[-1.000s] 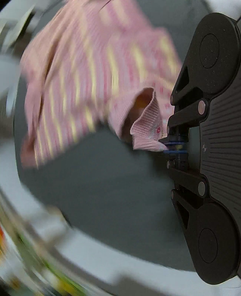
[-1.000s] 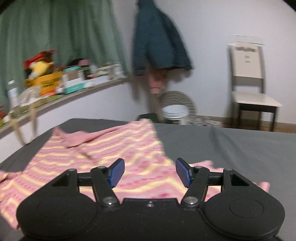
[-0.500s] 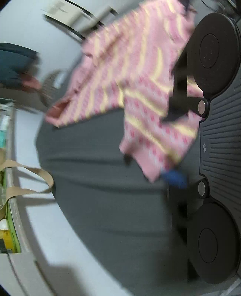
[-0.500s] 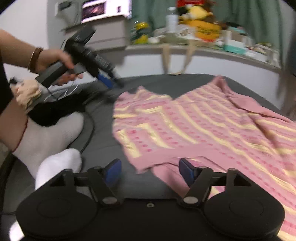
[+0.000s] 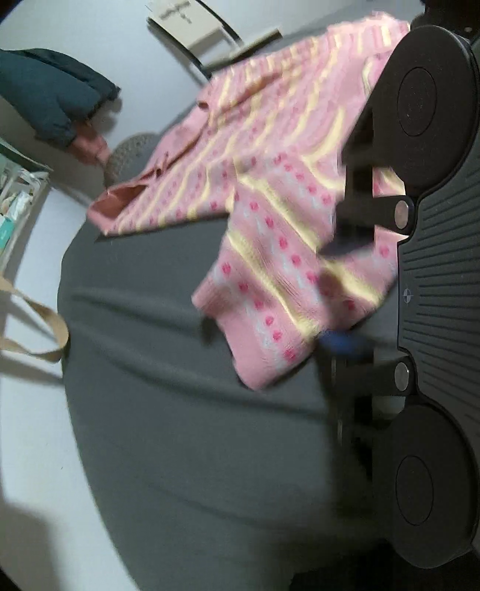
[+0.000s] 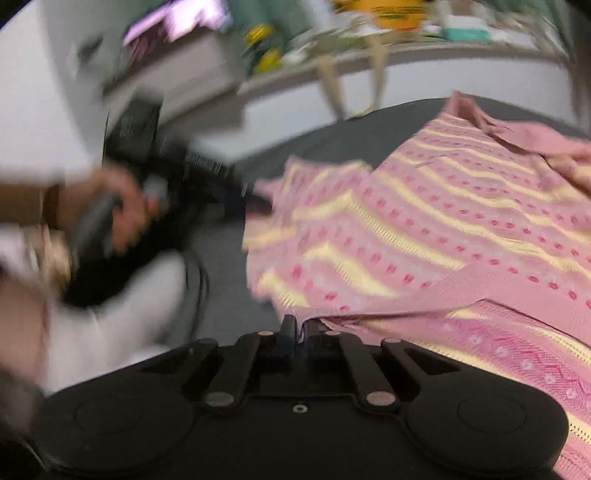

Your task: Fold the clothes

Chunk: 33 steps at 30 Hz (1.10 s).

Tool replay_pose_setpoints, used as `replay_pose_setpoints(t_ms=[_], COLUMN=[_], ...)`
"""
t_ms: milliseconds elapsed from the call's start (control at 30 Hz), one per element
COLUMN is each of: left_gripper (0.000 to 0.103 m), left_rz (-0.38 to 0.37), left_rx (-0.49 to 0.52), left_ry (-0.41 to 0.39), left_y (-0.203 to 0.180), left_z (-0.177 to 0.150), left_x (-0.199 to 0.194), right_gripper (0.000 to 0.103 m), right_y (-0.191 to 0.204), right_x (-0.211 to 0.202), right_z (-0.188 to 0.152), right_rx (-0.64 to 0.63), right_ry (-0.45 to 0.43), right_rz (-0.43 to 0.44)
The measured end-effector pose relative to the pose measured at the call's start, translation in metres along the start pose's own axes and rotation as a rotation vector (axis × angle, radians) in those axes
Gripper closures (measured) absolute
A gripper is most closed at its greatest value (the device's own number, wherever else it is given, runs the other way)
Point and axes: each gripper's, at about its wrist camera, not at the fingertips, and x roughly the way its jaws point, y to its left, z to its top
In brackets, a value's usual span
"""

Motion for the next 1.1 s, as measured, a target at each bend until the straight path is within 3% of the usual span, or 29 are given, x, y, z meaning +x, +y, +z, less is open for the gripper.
replay_pose_setpoints(t_ms=[67, 167, 300, 333, 433, 467, 533, 667, 767, 867, 900, 967, 1100], left_gripper=[0.072, 0.072, 0.071, 0.066, 0.017, 0.011, 0.011, 0.011, 0.011, 0.012, 0.014, 0.032, 0.055], left_rz=[-0.034, 0.006, 0.099, 0.109, 0.068, 0.050, 0.025, -0.015, -0.029, 0.029, 0.040, 0.076, 0.138], left_rx=[-0.030, -0.008, 0.070, 0.102, 0.230, 0.310, 0.525, 0.953, 1.255, 1.469, 1.518, 1.609, 1.784], left_ry=[-0.013, -0.045, -0.121, -0.135, -0.192, -0.229, -0.296, -0.305, -0.278, -0.216, -0.209, -0.208, -0.180], left_y=[-0.001, -0.008, -0.023, -0.028, -0.042, -0.050, -0.071, -0.114, -0.150, -0.172, -0.176, -0.182, -0.192], left_z=[0.008, 0.021, 0.032, 0.033, 0.022, 0.015, -0.002, -0.035, -0.062, -0.080, -0.083, -0.088, -0.097], left_x=[0.002, 0.005, -0.001, -0.005, -0.025, -0.032, -0.042, -0.043, -0.033, -0.015, -0.011, -0.007, -0.001], right_gripper=[0.098, 0.098, 0.098, 0.098, 0.098, 0.098, 0.096, 0.094, 0.094, 0.093, 0.093, 0.093, 0.093], right_y=[-0.018, -0.046, -0.071, -0.076, -0.081, -0.081, -0.081, -0.082, -0.089, -0.096, -0.097, -0.097, -0.096], right_x=[-0.009, -0.018, -0.011, -0.009, -0.004, -0.004, -0.004, -0.005, -0.006, -0.007, -0.007, -0.009, -0.010], right_z=[0.011, 0.025, 0.027, 0.024, 0.017, 0.015, 0.014, 0.016, 0.015, 0.014, 0.013, 0.013, 0.015], right_rx=[0.106, 0.220, 0.304, 0.320, 0.346, 0.346, 0.346, 0.334, 0.370, 0.409, 0.412, 0.411, 0.402], right_ry=[-0.048, -0.085, -0.057, -0.050, -0.041, -0.042, -0.049, -0.068, -0.083, -0.091, -0.091, -0.093, -0.093], right_rz=[0.014, -0.012, -0.065, -0.066, -0.064, -0.061, -0.061, -0.042, -0.021, -0.006, -0.004, -0.003, -0.004])
